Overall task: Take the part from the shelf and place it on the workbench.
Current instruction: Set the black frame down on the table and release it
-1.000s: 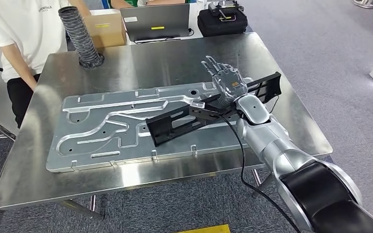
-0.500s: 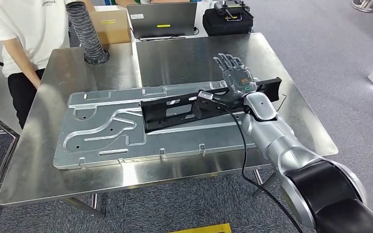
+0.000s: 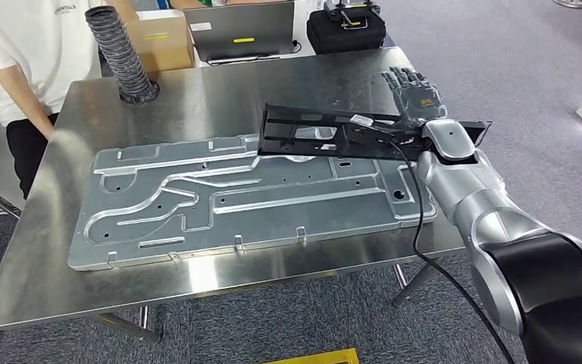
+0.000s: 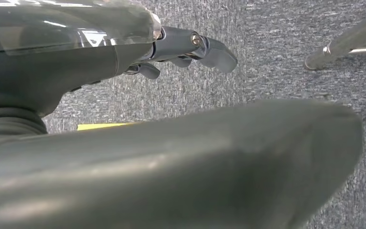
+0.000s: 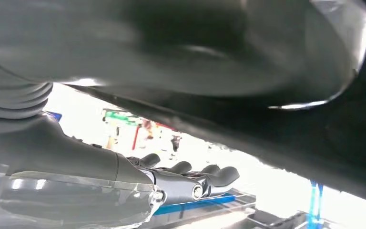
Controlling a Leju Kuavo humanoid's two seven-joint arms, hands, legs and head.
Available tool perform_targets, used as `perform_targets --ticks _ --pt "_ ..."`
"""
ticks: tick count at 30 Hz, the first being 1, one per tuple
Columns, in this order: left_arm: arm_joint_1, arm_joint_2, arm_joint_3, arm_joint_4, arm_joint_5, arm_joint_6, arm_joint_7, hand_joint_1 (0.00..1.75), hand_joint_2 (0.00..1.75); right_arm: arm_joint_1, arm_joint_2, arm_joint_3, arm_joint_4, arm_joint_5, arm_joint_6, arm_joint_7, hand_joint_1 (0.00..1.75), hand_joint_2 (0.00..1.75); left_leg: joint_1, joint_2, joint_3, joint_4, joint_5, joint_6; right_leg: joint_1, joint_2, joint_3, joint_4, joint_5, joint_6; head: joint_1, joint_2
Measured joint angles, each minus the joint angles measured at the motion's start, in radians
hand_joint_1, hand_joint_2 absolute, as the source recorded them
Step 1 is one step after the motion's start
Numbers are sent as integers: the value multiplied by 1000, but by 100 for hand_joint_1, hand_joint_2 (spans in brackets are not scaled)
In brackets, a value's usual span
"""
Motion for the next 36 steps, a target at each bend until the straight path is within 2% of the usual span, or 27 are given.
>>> perform_targets --ticks 1,2,6,8,10,11,12,13,15,16,18,20,22,23,25,26,27,28,29,30,32,33,36 --pt "-1 0 0 0 0 0 0 0 0 -7 -4 0 1 0 12 -3 0 0 -2 0 25 -56 19 4 1 1 -2 4 -2 4 0 0" --pt "-2 1 0 0 0 0 0 0 0 -14 -7 0 3 1 26 -7 0 0 -4 0 38 -87 26 8 2 2 -5 7 -3 9 0 0" --pt "-3 1 0 0 0 0 -1 0 0 -25 -17 1 5 40 46 -31 0 0 -4 -1 44 -109 31 28 -1 2 -14 16 -8 30 0 0" --pt "-7 0 0 0 -1 -1 -2 0 0 -35 -20 2 4 73 40 -39 0 0 -1 0 47 -116 35 39 -5 0 -44 85 -49 41 0 0" --pt "-11 0 0 0 -4 -2 -2 0 0 -43 -20 4 3 96 33 -45 0 0 -1 0 47 -116 36 44 -8 -1 -104 213 -106 50 0 0" --pt "-11 0 0 0 -4 -2 -2 0 0 -45 -20 5 3 104 29 -49 0 0 -1 0 47 -116 36 45 -10 -1 -129 264 -121 53 0 0" --pt "-11 -1 0 0 -5 -3 -2 0 0 -46 -19 6 3 110 25 -54 0 0 -1 -1 47 -115 35 44 -12 -1 -140 283 -117 55 0 0" --pt "-11 -1 0 0 -5 -4 -2 0 0 -49 -17 9 2 117 23 -59 0 0 -1 -1 47 -114 35 43 -15 -1 -132 262 -96 55 0 0" --pt "-11 -3 0 0 -5 -6 -2 0 0 -64 -12 12 0 127 22 -68 0 0 -1 -2 47 -110 31 38 -17 -2 -75 137 -32 51 0 0" --pt "-12 -3 0 0 -5 -6 -2 0 0 -74 -8 13 -2 130 22 -73 0 0 -2 -2 46 -108 30 34 -15 -2 -46 75 -10 47 0 0" --pt "-12 -4 0 0 -5 -6 -2 0 0 -91 -1 14 -5 133 24 -83 0 0 -6 -2 43 -107 28 25 -10 -2 -20 17 2 37 0 0" --pt "-11 -4 0 0 -5 -6 -3 0 0 -102 4 14 -6 133 40 -95 0 0 -6 -2 44 -111 29 13 -7 -2 -17 11 2 24 0 0" --pt "-11 -4 0 0 -5 -6 -5 0 0 -117 12 14 -6 132 73 -107 0 0 -4 -2 37 -92 12 3 -10 -4 -13 1 6 10 0 0" --pt "-11 -4 0 0 -4 -6 -5 0 0 -126 16 14 -6 127 93 -113 0 0 -4 -1 21 -55 -12 0 -12 -5 -10 -3 8 4 0 0" --pt "-9 -4 0 0 -3 -6 -5 0 0 -139 23 10 -5 94 159 -129 0 0 -3 -1 -35 70 -71 -4 -9 -5 -9 -3 7 -3 0 0" --pt "-8 -4 0 0 -3 -6 -5 0 0 -142 26 1 -4 63 212 -138 0 0 -3 -1 -63 129 -91 -5 -7 -5 -8 -3 7 -4 0 0" --pt "-7 -5 0 0 -3 -7 -4 0 0 -144 29 -14 -2 25 269 -147 0 0 -3 -1 -80 160 -94 -5 -5 -5 -7 -2 6 -5 0 0" --pt "-7 -5 0 0 -3 -8 -3 0 0 -144 32 -35 1 -13 326 -152 0 0 -3 -1 -78 153 -77 -5 -4 -4 -6 -1 5 -5 0 0" --pt "-7 -5 0 0 -3 -8 -2 0 0 -145 35 -58 3 -47 374 -155 0 0 -3 -1 -59 110 -47 -3 -3 -4 -5 0 4 -4 0 0" --pt "-7 -5 0 0 -3 -9 -1 0 0 -147 38 -83 4 -76 419 -153 0 0 -3 -1 -29 44 -11 -1 -3 -4 -5 3 2 -2 0 0" --pt "-7 -4 0 0 -4 -9 2 0 0 -154 42 -126 7 -118 496 -145 0 0 -6 -1 25 -68 27 7 1 -2 -7 9 -1 5 0 0" --pt "-7 -4 0 0 -4 -9 4 0 0 -157 44 -145 9 -134 527 -141 0 0 -8 -2 37 -94 31 11 2 -2 -9 10 -2 9 0 0" --pt "-6 -5 0 0 -5 -9 7 0 0 -161 51 -194 12 -167 561 -144 0 0 -8 -2 39 -105 31 27 1 -1 -11 11 0 24 0 0"
